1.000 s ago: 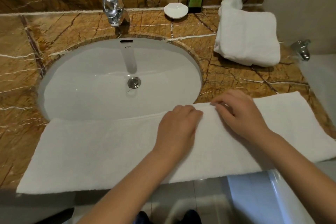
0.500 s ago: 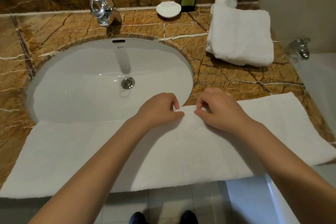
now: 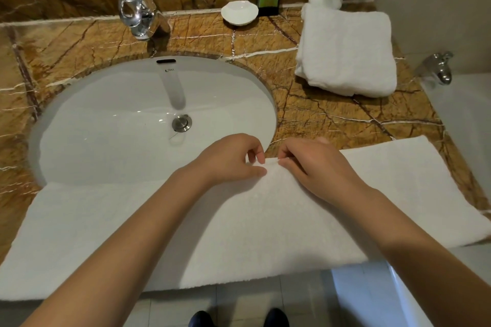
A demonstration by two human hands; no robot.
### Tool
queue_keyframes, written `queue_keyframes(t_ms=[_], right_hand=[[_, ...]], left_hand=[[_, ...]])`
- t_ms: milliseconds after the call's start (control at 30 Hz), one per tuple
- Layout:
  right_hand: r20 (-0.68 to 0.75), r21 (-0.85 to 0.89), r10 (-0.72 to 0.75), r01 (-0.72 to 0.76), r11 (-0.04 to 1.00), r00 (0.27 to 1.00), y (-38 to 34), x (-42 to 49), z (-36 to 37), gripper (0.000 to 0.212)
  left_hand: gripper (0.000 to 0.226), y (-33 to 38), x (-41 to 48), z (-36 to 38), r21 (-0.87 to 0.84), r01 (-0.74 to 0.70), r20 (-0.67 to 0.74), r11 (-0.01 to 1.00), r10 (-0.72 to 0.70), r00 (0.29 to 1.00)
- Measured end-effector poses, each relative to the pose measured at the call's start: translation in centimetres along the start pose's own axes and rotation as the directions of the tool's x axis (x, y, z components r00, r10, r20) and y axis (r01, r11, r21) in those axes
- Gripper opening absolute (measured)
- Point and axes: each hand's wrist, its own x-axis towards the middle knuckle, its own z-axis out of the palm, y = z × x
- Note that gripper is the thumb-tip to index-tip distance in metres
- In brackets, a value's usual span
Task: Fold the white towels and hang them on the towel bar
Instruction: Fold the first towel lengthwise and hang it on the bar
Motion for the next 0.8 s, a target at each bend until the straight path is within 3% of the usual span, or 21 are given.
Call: queue_keyframes(t_ms=[233,533,667,800], right_hand=[[-0.024,0.017,0.042,-0.042,0.999,0.999,-0.2,-0.2,0.4,0.007],[-0.119,-0.048,0.135,-0.142,0.989,0.984,0.2,0.2,0.8,0.015],[-0.174,-0.042,0.161,-0.171,0.984,0.971,0.6,-0.8,1.2,0.025],[-0.177,-0.009,0.151,-0.155,0.988,0.973,0.4,-1.5,1.3,0.025]], left_hand=[[0.009,0.2,0.0,0.0,0.001,-0.032,0.021,0.999,0.032,0.999],[0.011,0.4,-0.6,0.9,0.147,0.014,-0.185,0.989,0.014,0.983],[0.019,-0.3,-1.3,0.9,0.071,0.089,-0.124,0.994,-0.079,0.989],[0.022,0.0,-1.8,0.9,-0.010,0.065,-0.056,0.998,-0.065,0.996]])
